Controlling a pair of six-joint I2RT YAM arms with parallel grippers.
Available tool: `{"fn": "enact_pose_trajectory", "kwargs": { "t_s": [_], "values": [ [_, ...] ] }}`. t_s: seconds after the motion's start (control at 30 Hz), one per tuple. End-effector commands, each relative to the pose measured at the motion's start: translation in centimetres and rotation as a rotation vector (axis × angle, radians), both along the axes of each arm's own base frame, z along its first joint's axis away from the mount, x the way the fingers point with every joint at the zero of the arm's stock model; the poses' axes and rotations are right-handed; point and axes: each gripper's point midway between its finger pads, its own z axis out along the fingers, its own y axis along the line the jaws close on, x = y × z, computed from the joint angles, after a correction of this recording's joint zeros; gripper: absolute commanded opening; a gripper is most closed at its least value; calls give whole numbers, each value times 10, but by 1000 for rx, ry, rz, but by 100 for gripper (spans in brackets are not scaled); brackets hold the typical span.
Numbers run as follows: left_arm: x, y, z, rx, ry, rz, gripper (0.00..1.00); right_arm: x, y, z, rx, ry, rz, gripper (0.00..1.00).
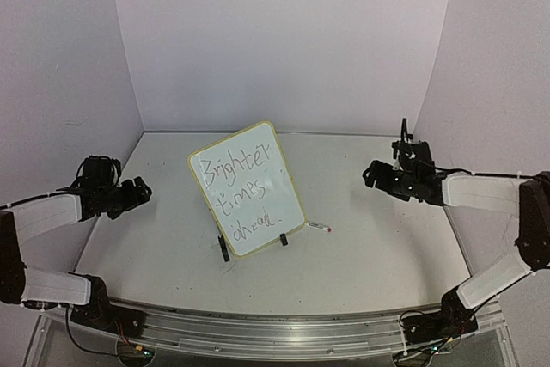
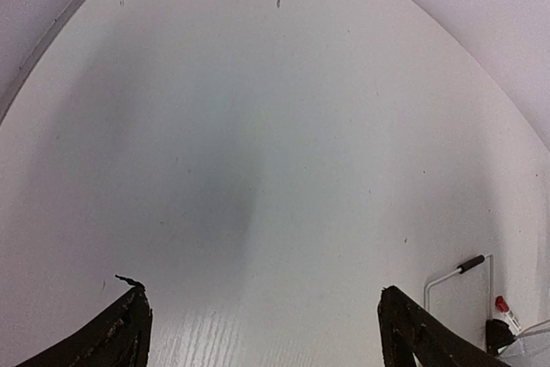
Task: Write a sentence on the whiteboard
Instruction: Reset both arms
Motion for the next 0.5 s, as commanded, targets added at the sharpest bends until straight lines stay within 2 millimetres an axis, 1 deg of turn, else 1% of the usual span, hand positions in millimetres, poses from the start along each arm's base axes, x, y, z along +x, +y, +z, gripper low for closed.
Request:
{"fn": "enact_pose_trajectory", "kwargs": {
  "t_s": [0.0, 0.1, 0.17, 0.2, 0.27, 0.3, 0.37, 0.43, 0.47],
  "values": [
    [32, 27, 66, 105, -242, 87, 92, -23, -57, 33, -172, -112, -102, 96],
    [28, 47, 94, 198, -352, 167, 94, -42, -82, 61, -253, -234, -159, 98],
    [19, 59, 104, 254, -407, 214, 97, -55, -95, 75, -293, -321, -195, 98],
    [15, 64, 106, 277, -427, 236, 98, -62, -101, 80, -305, -361, -215, 98],
    [5, 72, 98, 308, -444, 272, 99, -74, -110, 82, -316, -411, -249, 98],
    [2, 74, 96, 315, -459, 281, 100, -80, -114, 80, -319, -426, -263, 98],
    [-6, 75, 81, 333, -456, 280, 99, -88, -119, 75, -323, -447, -286, 98],
    [-10, 76, 72, 341, -450, 280, 99, -95, -127, 64, -339, -445, -316, 98],
    [-11, 76, 68, 342, -446, 278, 99, -98, -129, 66, -340, -454, -322, 98]
  ]
}}
